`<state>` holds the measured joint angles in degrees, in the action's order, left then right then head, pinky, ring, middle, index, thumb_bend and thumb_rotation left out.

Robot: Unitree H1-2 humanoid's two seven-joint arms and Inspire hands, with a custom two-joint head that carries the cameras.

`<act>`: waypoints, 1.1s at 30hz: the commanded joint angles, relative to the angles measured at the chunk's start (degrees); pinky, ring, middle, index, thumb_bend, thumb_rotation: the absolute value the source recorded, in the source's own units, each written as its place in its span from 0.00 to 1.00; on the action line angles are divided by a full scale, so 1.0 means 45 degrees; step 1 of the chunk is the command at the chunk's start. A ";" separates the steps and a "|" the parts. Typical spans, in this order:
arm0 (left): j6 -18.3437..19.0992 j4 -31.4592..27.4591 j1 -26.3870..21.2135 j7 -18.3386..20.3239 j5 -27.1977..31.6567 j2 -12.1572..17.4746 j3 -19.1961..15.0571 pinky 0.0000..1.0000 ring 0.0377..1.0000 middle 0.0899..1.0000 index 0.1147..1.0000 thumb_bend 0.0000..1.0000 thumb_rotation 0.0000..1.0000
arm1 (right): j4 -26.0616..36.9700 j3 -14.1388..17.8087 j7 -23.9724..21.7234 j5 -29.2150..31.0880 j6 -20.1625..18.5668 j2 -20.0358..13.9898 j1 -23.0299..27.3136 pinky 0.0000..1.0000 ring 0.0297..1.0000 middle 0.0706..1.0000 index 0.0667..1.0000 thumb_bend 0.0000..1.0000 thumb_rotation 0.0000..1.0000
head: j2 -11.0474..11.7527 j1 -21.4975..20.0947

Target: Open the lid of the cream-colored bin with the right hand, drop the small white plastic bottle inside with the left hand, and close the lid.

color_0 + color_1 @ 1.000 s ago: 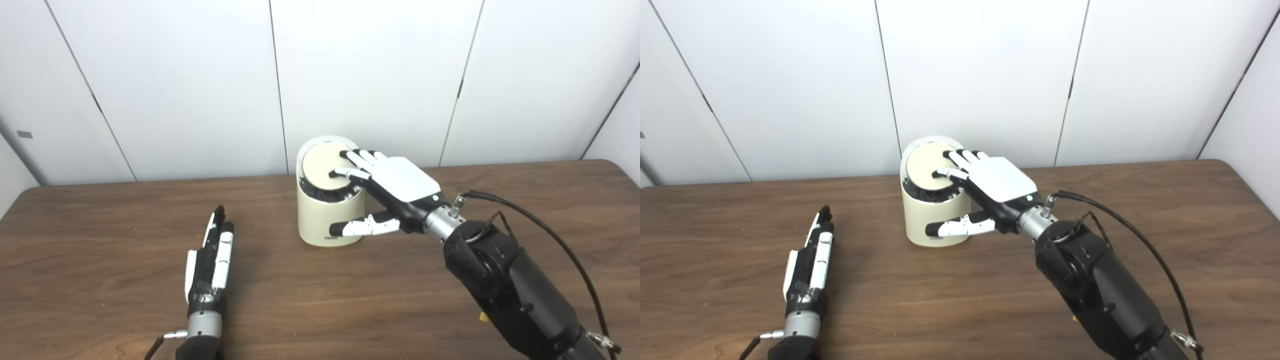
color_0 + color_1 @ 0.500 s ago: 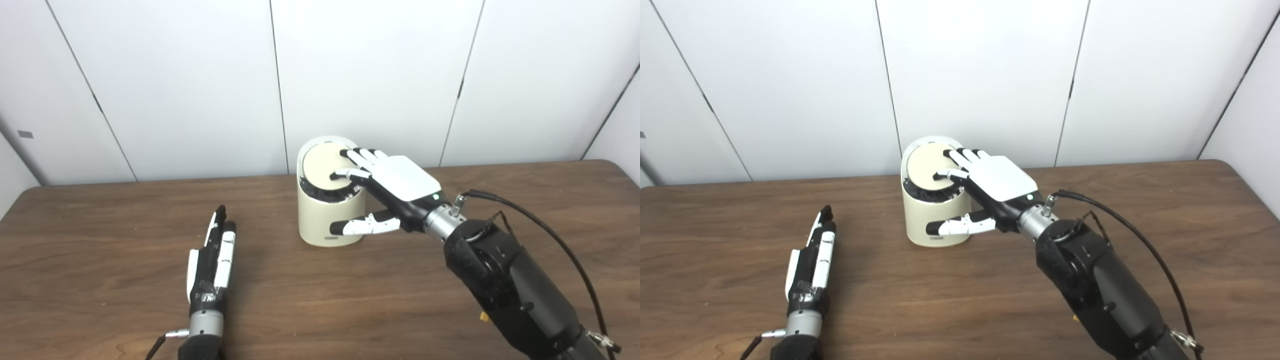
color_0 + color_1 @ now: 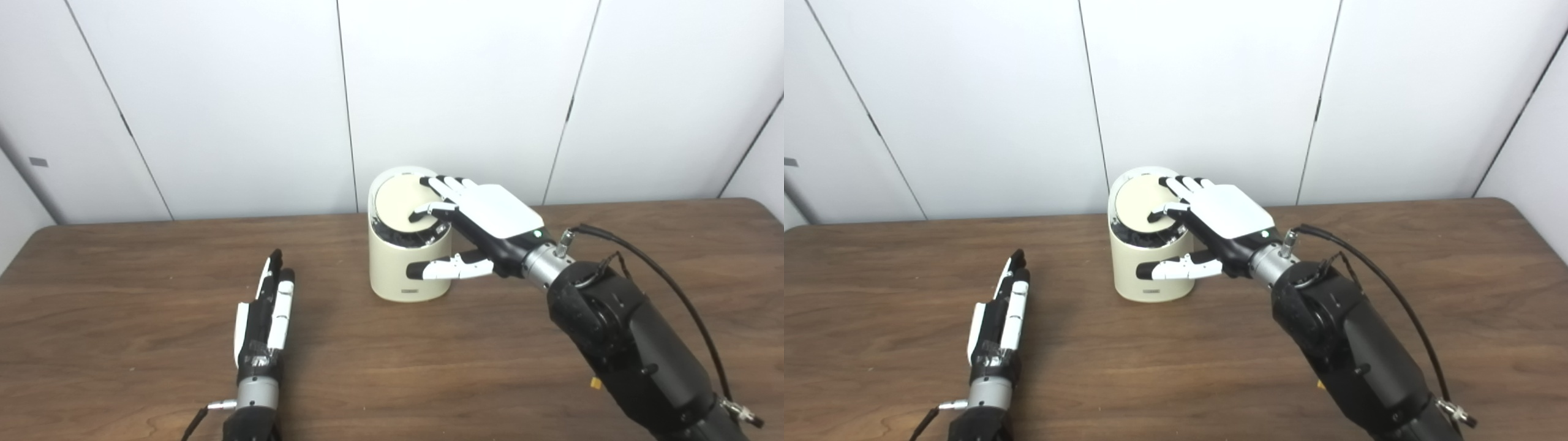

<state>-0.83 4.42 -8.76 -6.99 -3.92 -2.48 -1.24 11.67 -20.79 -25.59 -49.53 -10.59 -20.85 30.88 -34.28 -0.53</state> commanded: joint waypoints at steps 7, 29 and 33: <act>-0.0346 0.0247 -0.0288 0.0152 0.0183 -0.0123 0.0089 1.00 1.00 1.00 1.00 0.53 0.89 | 0.0887 0.0615 -0.0270 0.0100 -0.0617 0.0254 0.0266 1.00 1.00 1.00 0.90 0.64 1.00 | 0.0047 -0.0038; -0.0197 0.0097 -0.0249 0.0276 0.0358 0.0070 -0.0093 1.00 1.00 1.00 1.00 0.51 0.89 | 0.2400 0.3935 0.0094 0.1903 -0.1816 0.0046 -0.1279 0.99 1.00 0.99 0.91 0.56 1.00 | 0.0085 -0.0256; -0.0093 -0.0053 -0.0201 0.0373 0.0435 0.0138 -0.0132 1.00 1.00 1.00 1.00 0.52 0.90 | 0.2022 0.4852 0.0346 0.3720 -0.1980 0.0330 -0.2066 0.96 0.99 0.98 0.90 0.53 1.00 | 0.0041 -0.0294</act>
<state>-2.03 5.23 -8.94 -5.96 -2.42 -2.00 -1.79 20.27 -0.35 -26.14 -35.44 -19.66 -19.34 20.58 -34.01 -1.84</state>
